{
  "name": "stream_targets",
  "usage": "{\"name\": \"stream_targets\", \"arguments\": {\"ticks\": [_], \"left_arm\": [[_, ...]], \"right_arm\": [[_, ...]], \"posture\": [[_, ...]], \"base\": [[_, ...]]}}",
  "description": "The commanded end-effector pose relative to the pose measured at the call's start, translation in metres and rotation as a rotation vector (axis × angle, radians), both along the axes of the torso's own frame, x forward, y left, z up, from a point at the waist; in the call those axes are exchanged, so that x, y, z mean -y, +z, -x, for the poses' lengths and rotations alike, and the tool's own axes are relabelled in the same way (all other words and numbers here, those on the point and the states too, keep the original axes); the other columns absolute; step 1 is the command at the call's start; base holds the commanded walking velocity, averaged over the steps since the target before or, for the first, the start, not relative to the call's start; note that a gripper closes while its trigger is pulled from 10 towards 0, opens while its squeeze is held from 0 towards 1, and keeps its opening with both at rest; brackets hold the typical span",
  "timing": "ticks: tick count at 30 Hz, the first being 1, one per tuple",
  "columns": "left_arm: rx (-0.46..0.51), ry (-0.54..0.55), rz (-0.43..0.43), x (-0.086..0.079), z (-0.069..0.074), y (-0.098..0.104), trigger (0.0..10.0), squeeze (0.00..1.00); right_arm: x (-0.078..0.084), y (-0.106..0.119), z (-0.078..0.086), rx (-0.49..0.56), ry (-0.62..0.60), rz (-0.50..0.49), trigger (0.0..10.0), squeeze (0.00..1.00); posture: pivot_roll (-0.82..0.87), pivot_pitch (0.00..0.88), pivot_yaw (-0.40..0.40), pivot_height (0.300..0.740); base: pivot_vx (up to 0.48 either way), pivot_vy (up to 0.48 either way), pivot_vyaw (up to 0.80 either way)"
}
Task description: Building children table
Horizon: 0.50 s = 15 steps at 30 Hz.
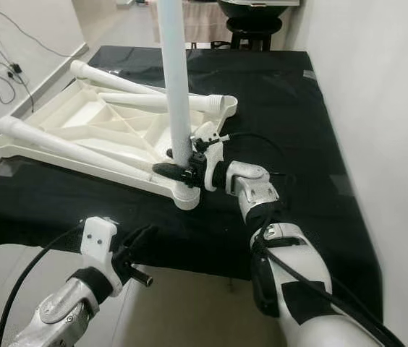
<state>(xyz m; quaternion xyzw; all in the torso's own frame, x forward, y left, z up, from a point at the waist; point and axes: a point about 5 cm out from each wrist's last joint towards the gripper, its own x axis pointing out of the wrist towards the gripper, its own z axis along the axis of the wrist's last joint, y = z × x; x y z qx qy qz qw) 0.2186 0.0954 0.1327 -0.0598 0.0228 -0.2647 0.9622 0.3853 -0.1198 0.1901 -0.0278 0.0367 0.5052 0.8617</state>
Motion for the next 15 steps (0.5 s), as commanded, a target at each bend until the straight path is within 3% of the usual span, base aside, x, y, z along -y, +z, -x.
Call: {"name": "stream_targets", "arguments": {"ticks": [1,7,11,12,13,14,15], "left_arm": [[-0.003,0.000,-0.023,-0.001,0.002,-0.002,10.0,0.00],[0.023,0.013,-0.051,-0.002,0.003,0.000,10.0,0.00],[0.028,0.028,-0.064,-0.003,0.003,0.000,10.0,0.00],[0.029,0.032,-0.067,-0.004,0.003,0.000,10.0,0.00],[0.029,0.032,-0.067,-0.004,0.003,0.000,10.0,0.00],[0.027,0.036,-0.066,-0.005,0.003,0.000,10.0,0.00],[0.025,0.034,-0.067,-0.006,0.002,0.000,10.0,0.00]], "right_arm": [[0.001,-0.008,0.002,-0.050,0.004,-0.007,0.0,0.00],[0.014,-0.022,0.003,-0.045,-0.066,0.065,0.0,0.00],[0.029,-0.046,0.011,-0.087,-0.179,0.092,0.0,0.00],[0.039,-0.059,0.008,-0.061,-0.482,0.170,0.0,0.00],[0.039,-0.059,0.008,-0.061,-0.482,0.170,0.0,0.00],[0.039,-0.078,0.024,-0.111,-0.696,0.142,0.0,0.00],[0.037,-0.088,0.049,-0.120,-0.831,0.153,0.0,0.00]], "posture": [[0.06,0.139,0.031,0.740],[0.05,0.129,0.026,0.740],[0.04,0.131,0.014,0.740],[0.04,0.131,0.006,0.740],[0.04,0.131,0.006,0.740],[0.04,0.141,0.009,0.740],[0.02,0.148,0.024,0.740]], "base": [[0.000,0.000,0.00],[0.000,0.000,0.00],[0.000,0.000,0.00],[0.000,0.000,0.00],[0.000,0.000,0.00],[0.000,0.000,0.00],[0.000,0.000,0.00]]}}
